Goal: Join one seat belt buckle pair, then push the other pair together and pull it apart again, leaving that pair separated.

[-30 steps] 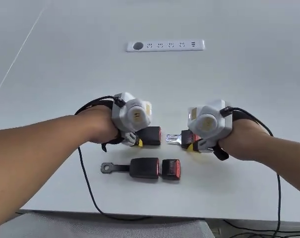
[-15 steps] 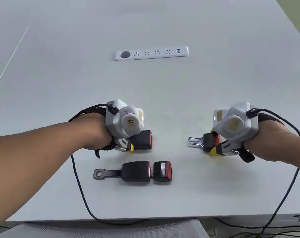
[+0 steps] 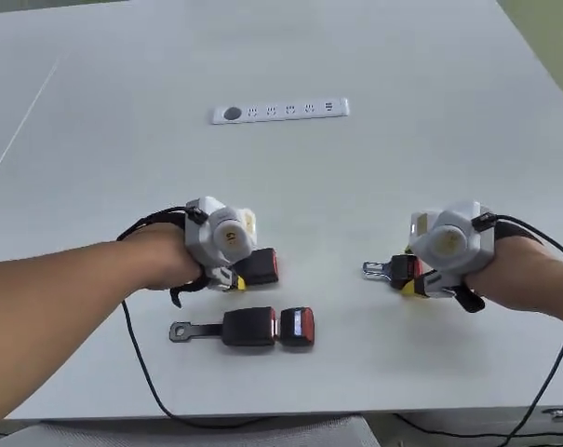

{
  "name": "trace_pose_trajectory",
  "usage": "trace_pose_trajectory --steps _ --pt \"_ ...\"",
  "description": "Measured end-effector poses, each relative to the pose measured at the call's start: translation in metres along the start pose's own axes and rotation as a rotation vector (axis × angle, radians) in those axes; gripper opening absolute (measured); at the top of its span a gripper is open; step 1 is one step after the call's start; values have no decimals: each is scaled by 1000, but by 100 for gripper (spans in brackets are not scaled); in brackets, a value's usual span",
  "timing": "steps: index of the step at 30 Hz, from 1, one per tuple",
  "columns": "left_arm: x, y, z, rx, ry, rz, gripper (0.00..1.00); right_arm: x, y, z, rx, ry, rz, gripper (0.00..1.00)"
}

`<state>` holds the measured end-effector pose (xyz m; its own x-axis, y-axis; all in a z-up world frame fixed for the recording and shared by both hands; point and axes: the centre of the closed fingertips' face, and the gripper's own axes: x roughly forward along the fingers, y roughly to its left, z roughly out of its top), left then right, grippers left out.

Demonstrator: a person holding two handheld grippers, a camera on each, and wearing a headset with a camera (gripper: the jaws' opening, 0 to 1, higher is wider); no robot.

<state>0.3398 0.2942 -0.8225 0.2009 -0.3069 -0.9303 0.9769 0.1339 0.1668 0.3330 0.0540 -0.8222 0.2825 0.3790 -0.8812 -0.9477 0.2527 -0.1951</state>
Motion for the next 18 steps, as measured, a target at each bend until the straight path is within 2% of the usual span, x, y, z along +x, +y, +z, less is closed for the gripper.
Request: trace_pose_trajectory --steps 4,6,9,11,14,15,18 --pt "-6 2 -8 -47 -19 39 45 -1 -3 0 9 -1 -38 49" --pt "-16 4 -9 -77 -48 68 47 -5 0 1 10 -9 -53 52" --pt "-39 9 -13 -130 -99 135 49 -16 3 12 92 -77 -85 53" --pt "-51 9 -16 -163 -126 161 51 -24 6 18 118 -115 -97 54" --pt "-70 4 -24 -213 -172 193 54 -37 17 28 146 -171 -114 57" --pt "-78 -1 -27 -232 -194 207 55 -43 24 32 155 -192 -119 58" --pt "-96 -15 -39 -274 -224 224 58 -54 39 38 173 -221 -121 62"
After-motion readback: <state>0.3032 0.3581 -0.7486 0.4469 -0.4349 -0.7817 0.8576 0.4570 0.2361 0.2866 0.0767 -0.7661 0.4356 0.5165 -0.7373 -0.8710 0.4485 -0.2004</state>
